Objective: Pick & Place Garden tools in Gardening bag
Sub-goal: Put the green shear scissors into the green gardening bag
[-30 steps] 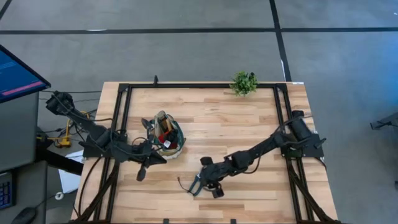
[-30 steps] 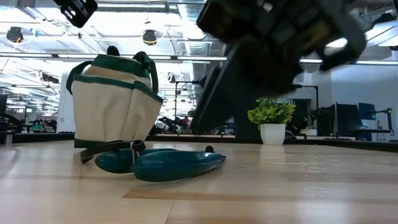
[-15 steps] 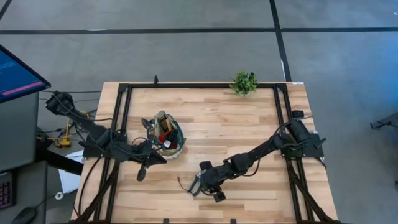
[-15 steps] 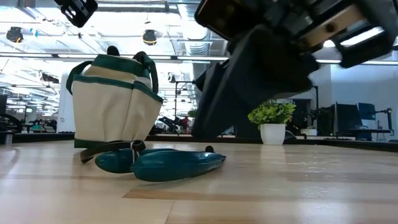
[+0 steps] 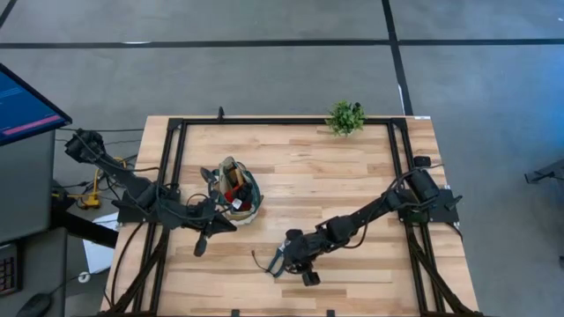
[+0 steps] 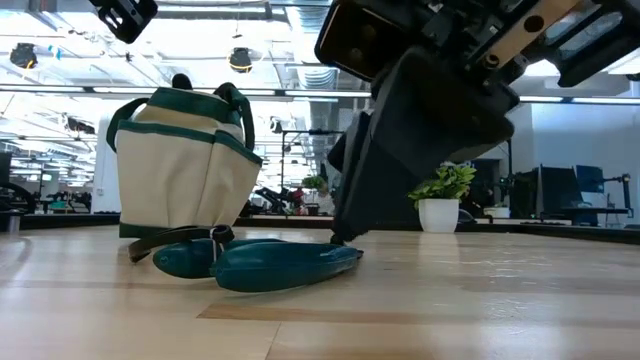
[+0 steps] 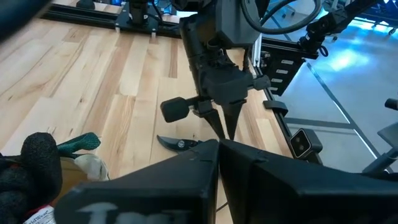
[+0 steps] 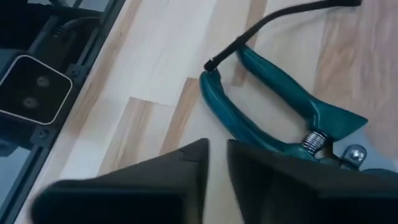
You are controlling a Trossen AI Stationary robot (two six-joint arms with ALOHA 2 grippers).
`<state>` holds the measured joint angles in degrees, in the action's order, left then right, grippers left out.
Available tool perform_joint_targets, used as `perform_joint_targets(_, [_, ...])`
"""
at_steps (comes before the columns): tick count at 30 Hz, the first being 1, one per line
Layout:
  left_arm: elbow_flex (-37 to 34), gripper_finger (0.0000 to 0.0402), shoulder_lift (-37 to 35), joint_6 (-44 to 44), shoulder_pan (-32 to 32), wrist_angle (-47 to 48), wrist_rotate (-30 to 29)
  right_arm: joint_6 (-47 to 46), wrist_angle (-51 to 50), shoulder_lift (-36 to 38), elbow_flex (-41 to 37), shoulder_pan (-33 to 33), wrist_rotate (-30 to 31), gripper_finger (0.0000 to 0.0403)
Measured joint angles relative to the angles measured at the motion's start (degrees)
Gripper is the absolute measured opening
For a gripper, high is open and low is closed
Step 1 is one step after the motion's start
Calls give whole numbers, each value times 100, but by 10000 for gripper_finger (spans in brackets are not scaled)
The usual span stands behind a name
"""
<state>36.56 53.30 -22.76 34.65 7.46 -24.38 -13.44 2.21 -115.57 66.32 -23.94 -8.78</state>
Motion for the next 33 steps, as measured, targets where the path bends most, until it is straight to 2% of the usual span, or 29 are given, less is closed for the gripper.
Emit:
perform_joint_targets(2, [0,1,0,0,0,-2,0,-12,-19,0,0,-3,-15,20])
perform_joint_targets(4, [0,1,0,-1,0,-8,-2,-15,-3,0,0,-4,-15,8])
perform_joint_targets(16, [0,1,0,-1,0,-48,0,-464,-6,0,0,-55,-34,1])
perform_joint_targets(21, [0,1,0,-1,0,-85,0,-465,-6,0,0,-10,329,1])
perform_joint_targets(25, [0,1,0,-16,0,-115,-2,-518,-109,0,0,186,332,0])
perform_joint_targets(30, [0,1,0,-17,0,-120,1,-717,-379,9,9,404,186,0])
perform_joint_targets(33, [0,1,0,-18,0,-120,16,-696,-311,-1,-2,402,-180,0])
